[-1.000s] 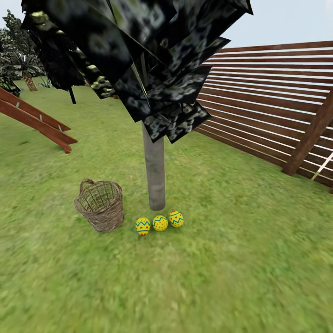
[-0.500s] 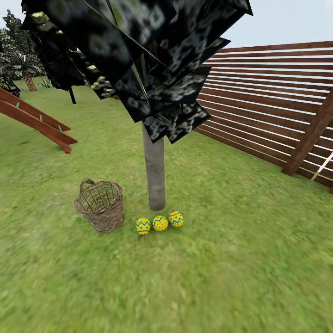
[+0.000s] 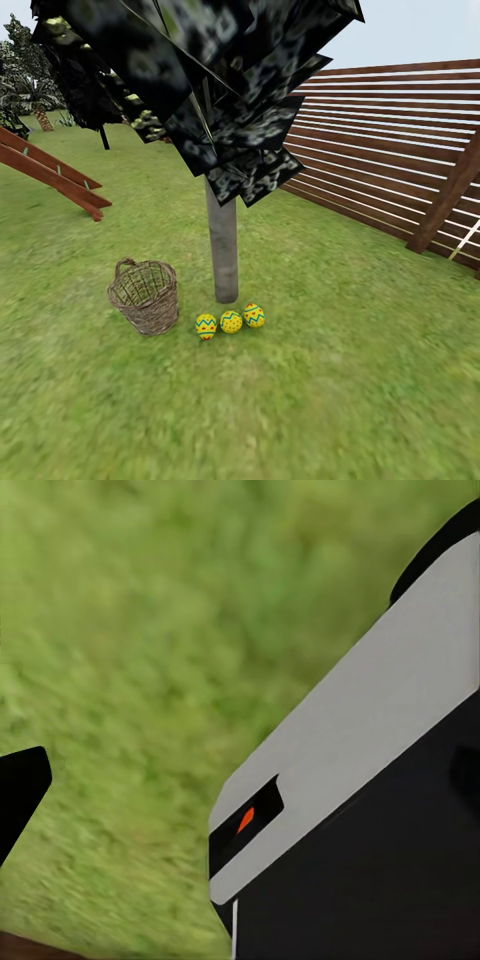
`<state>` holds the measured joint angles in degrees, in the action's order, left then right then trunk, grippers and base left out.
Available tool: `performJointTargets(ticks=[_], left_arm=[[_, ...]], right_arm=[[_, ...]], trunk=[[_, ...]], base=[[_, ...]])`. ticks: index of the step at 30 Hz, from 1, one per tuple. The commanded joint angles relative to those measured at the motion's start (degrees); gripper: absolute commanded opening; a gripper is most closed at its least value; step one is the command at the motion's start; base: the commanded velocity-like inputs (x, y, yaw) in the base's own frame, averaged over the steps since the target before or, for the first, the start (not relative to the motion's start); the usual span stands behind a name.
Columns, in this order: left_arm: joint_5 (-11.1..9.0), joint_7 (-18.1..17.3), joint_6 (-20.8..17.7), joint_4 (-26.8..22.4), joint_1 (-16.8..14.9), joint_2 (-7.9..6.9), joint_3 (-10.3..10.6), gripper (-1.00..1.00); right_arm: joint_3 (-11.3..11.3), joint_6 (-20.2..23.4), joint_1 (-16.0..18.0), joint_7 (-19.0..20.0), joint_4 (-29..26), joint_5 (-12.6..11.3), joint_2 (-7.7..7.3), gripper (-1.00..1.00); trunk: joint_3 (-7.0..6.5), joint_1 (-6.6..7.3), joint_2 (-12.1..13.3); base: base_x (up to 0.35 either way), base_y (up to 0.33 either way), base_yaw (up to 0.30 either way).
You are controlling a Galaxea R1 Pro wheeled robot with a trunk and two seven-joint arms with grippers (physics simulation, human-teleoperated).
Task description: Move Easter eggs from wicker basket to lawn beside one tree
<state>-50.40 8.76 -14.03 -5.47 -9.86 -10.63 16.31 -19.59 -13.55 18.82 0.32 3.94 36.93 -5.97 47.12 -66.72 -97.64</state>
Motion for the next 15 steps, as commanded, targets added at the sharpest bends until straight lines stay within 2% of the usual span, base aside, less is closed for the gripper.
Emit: performJointTargets(ticks=[1, 15], left_arm=[[-0.6, 0.4, -0.3, -0.2, 0.0, -0.02, 0.5, 1.00], [-0.6, 0.4, -0.3, -0.1, 0.0, -0.01, 0.5, 1.00]], right_arm=[[-0.5, -0.3, 0.1, 0.0, 0.2, 0.3, -0.04, 1.00], [-0.5, -0.3, 0.1, 0.0, 0.2, 0.3, -0.05, 1.00]], trunk=[[0.04, 0.01, 0.0], [0.04, 0.01, 0.0]], base=[[0.000, 0.000, 0.000], [0.000, 0.000, 0.000]])
